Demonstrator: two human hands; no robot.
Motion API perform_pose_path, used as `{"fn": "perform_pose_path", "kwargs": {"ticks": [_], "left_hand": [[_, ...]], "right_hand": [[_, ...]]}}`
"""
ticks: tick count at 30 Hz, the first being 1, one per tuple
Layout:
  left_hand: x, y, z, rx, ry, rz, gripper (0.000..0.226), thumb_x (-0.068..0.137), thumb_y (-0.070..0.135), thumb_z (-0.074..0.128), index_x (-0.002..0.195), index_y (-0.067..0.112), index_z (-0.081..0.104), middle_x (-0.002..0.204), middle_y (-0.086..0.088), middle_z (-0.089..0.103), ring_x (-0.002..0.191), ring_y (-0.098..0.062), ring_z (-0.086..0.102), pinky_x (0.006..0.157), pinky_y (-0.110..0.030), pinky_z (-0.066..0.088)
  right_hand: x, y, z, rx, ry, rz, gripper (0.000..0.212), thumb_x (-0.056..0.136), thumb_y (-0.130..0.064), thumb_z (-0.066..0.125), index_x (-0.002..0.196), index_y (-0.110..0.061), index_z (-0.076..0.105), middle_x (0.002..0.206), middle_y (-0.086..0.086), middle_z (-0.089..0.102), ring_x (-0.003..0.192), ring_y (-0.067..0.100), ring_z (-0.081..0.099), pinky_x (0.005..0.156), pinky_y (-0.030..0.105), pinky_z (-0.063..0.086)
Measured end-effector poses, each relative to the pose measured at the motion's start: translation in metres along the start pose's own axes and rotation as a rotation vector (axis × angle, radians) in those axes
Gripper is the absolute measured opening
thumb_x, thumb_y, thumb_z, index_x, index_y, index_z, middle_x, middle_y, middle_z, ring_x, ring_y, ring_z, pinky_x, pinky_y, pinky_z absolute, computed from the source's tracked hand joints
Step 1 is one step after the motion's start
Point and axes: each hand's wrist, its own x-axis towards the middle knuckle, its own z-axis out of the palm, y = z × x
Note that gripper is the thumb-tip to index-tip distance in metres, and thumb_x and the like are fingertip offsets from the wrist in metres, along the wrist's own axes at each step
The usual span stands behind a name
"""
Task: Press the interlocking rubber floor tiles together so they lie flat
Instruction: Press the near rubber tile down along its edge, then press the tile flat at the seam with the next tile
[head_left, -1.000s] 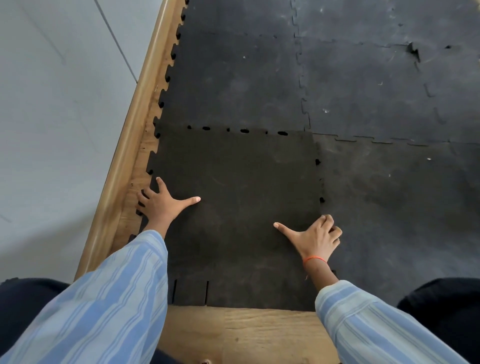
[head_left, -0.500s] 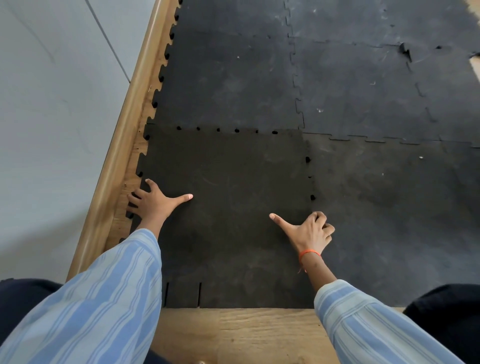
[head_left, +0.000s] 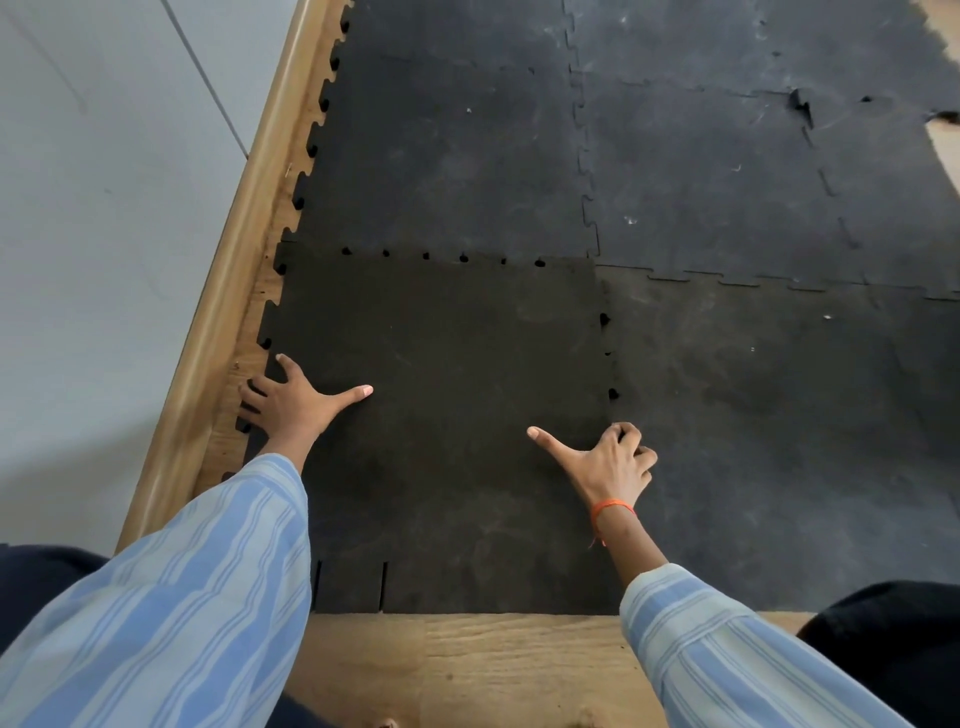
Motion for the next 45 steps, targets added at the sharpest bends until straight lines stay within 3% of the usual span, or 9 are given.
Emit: {"fn": "perform_pose_path", "kwargs": {"ticks": [12, 19, 23, 25, 31, 34, 38, 41, 45], "left_hand": [[0.001, -0.004, -0.002, 0.015, -0.012, 0.001, 0.130, 0.057, 0.082, 0.065, 0.153, 0.020, 0.005, 0.155, -0.025, 0.010, 0.143, -0.047, 0.008, 0.112, -0.062, 0.016], [-0.003, -0.002, 0.000, 0.010, -0.023, 0.015, 0.129, 0.060, 0.082, 0.063, 0.154, 0.018, 0.001, 0.157, -0.025, 0.003, 0.144, -0.046, -0.001, 0.114, -0.061, 0.008], [-0.016, 0.004, 0.017, 0.055, -0.036, 0.062, 0.127, 0.065, 0.089, 0.046, 0.152, 0.017, -0.011, 0.157, -0.026, -0.017, 0.143, -0.042, -0.019, 0.114, -0.060, -0.006], [-0.023, 0.009, 0.028, 0.088, -0.021, 0.101, 0.122, 0.069, 0.090, 0.034, 0.152, 0.013, -0.013, 0.156, -0.026, -0.021, 0.143, -0.040, -0.022, 0.114, -0.061, -0.006], [-0.039, 0.030, 0.047, 0.122, 0.011, 0.183, 0.110, 0.080, 0.082, 0.024, 0.151, 0.005, -0.012, 0.156, -0.024, -0.020, 0.145, -0.036, -0.020, 0.113, -0.062, -0.006], [-0.040, 0.041, 0.052, 0.130, 0.019, 0.173, 0.109, 0.082, 0.081, 0.024, 0.151, 0.003, -0.011, 0.157, -0.024, -0.019, 0.145, -0.035, -0.019, 0.114, -0.063, -0.004], [-0.045, 0.056, 0.058, 0.119, 0.017, 0.189, 0.109, 0.083, 0.079, 0.024, 0.151, 0.002, -0.009, 0.156, -0.026, -0.018, 0.145, -0.036, -0.019, 0.113, -0.064, -0.002], [-0.054, 0.071, 0.065, 0.145, 0.029, 0.289, 0.106, 0.085, 0.077, 0.022, 0.151, 0.000, -0.007, 0.156, -0.027, -0.016, 0.145, -0.037, -0.017, 0.113, -0.066, -0.002], [-0.087, 0.092, 0.083, 0.213, 0.012, 0.476, 0.102, 0.086, 0.076, 0.020, 0.151, 0.001, -0.005, 0.158, -0.026, -0.012, 0.146, -0.036, -0.013, 0.112, -0.063, -0.002]], "right_hand": [[0.003, 0.003, 0.003, 0.014, -0.018, -0.035, 0.126, 0.047, -0.092, 0.046, 0.134, -0.001, 0.043, 0.140, 0.007, 0.036, 0.122, 0.039, 0.033, 0.102, 0.048, 0.033], [-0.004, 0.004, 0.016, -0.091, 0.069, -0.058, 0.116, 0.063, -0.086, 0.050, 0.138, 0.002, 0.036, 0.144, 0.009, 0.034, 0.123, 0.037, 0.035, 0.100, 0.045, 0.035], [-0.010, 0.005, 0.034, -0.115, 0.046, -0.070, 0.110, 0.080, -0.077, 0.037, 0.149, 0.004, 0.007, 0.159, 0.019, 0.006, 0.146, 0.036, 0.007, 0.119, 0.046, 0.011], [-0.015, 0.010, 0.045, -0.098, 0.068, -0.088, 0.101, 0.088, -0.068, 0.033, 0.148, 0.004, -0.004, 0.159, 0.023, -0.006, 0.148, 0.034, -0.008, 0.120, 0.043, -0.002], [-0.018, 0.016, 0.052, -0.085, 0.048, -0.102, 0.108, 0.085, -0.072, 0.036, 0.147, 0.007, -0.005, 0.157, 0.025, -0.010, 0.147, 0.033, -0.014, 0.119, 0.042, -0.008], [-0.017, 0.018, 0.050, -0.097, 0.012, -0.115, 0.116, 0.078, -0.081, 0.025, 0.146, 0.006, -0.009, 0.157, 0.024, -0.014, 0.146, 0.032, -0.017, 0.119, 0.041, -0.010], [-0.017, 0.023, 0.046, -0.106, -0.002, -0.131, 0.120, 0.069, -0.085, 0.015, 0.147, 0.004, -0.008, 0.158, 0.022, -0.013, 0.147, 0.031, -0.015, 0.119, 0.040, -0.008], [-0.018, 0.025, 0.040, -0.099, 0.022, -0.135, 0.121, 0.067, -0.084, 0.016, 0.149, 0.005, 0.005, 0.159, 0.023, 0.001, 0.147, 0.035, 0.001, 0.121, 0.041, 0.003], [-0.019, 0.022, 0.031, -0.052, 0.040, -0.111, 0.118, 0.069, -0.083, 0.032, 0.148, 0.004, 0.017, 0.158, 0.021, 0.014, 0.143, 0.035, 0.015, 0.118, 0.041, 0.014]]}}
